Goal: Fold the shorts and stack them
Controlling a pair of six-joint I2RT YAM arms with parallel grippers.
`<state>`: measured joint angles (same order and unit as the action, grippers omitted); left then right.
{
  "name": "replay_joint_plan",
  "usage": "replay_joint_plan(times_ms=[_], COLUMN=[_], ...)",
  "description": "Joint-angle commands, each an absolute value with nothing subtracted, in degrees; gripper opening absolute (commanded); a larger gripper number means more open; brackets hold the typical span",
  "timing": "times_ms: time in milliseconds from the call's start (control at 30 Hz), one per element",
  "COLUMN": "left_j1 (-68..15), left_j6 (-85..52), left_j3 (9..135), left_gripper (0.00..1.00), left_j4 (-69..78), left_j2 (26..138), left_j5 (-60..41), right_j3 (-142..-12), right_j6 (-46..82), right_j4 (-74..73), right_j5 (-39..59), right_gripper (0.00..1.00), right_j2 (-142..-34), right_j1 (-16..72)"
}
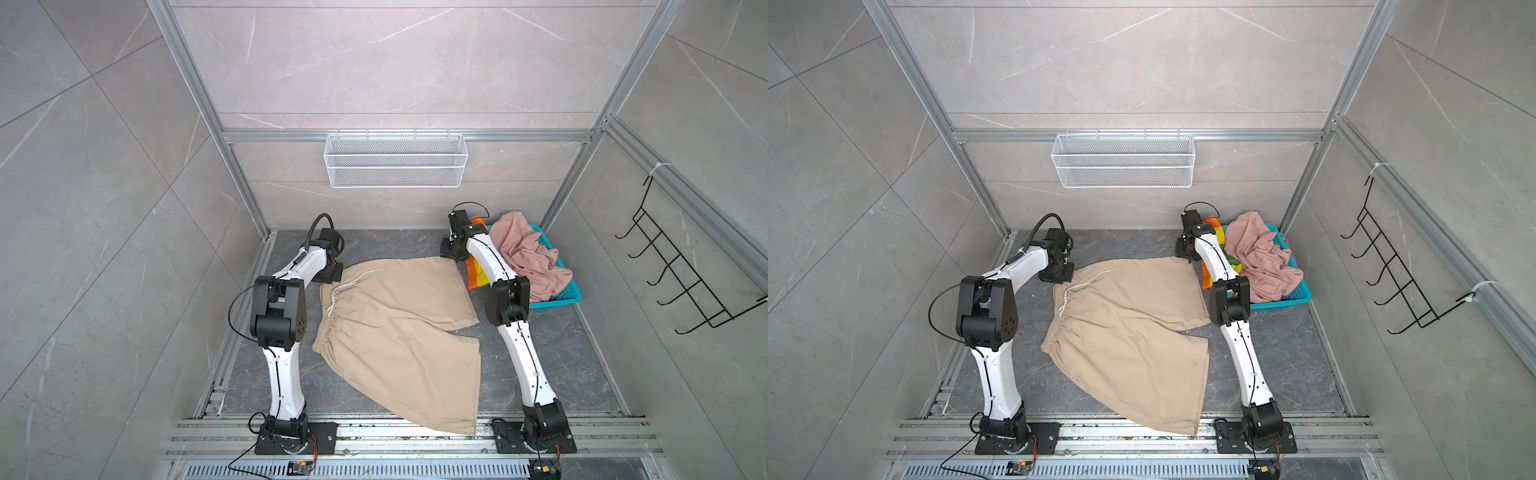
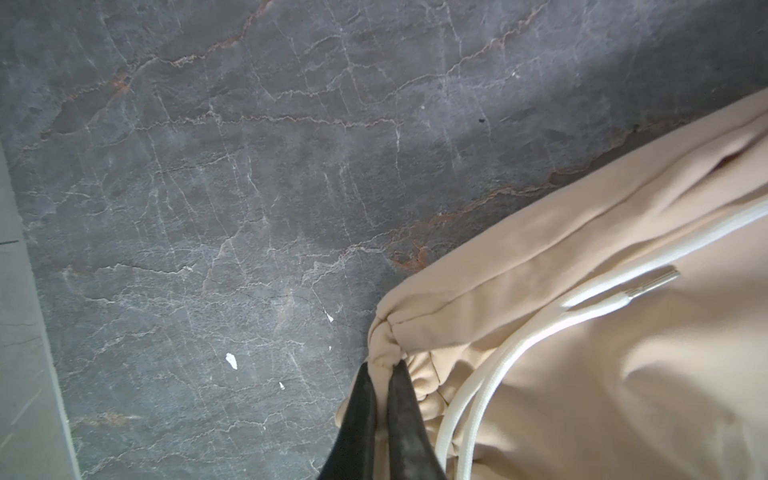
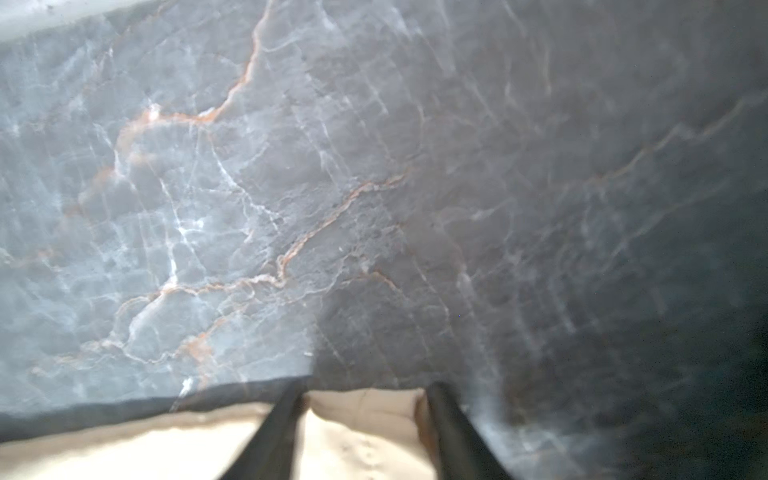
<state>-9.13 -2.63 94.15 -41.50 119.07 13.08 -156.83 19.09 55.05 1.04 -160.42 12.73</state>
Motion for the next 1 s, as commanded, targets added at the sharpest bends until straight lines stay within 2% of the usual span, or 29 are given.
replay_joint_plan(times_ms=[0,167,233,567,700,800,900,967], left_j1=[-7.9,-5.2,-4.6,-2.4,-1.2,-0.4,0.2,0.2], left_j6=[-4.7,-7.9,-7.9,-8.1,-7.6,-7.2,-6.9,-6.8], left_j3=[94.6,97.6,100.5,120.1,120.7,116.6,110.9,106.8], left_gripper=[0.00,0.00,0.00,0.00,0.00,0.00,0.00,0.00], left_j4=[-40.8,-41.1,-41.1,-43.5,-42.1,-38.7,-35.3,-33.3], left_j2=[116.4,118.4,119.9,125.8,123.4,119.4,115.3,112.5], left_j5=[11.0,6.7,6.2,6.6,5.4,4.5,3.1,2.9], right_j3=[-158.5,-162.6,-164.9,-165.2,-164.9,-162.9,-153.8,-138.2], right_j6=[20.1,21.0,21.5,23.0,22.0,20.6,19.2,17.7], right_j4=[56.1,56.2,55.8,51.9,55.9,61.0,63.5,59.9], right_j5=[3.4,4.7,5.7,14.5,18.1,19.6,19.6,18.2], right_gripper=[0.28,0.05,0.00,0.00,0.00,0.00,0.00,0.00], right_j2=[-163.0,-161.3,-159.8,-146.4,-140.6,-136.1,-129.4,-121.1], right_j1=[12.8,12.4,11.8,7.6,7.3,7.4,8.7,10.7])
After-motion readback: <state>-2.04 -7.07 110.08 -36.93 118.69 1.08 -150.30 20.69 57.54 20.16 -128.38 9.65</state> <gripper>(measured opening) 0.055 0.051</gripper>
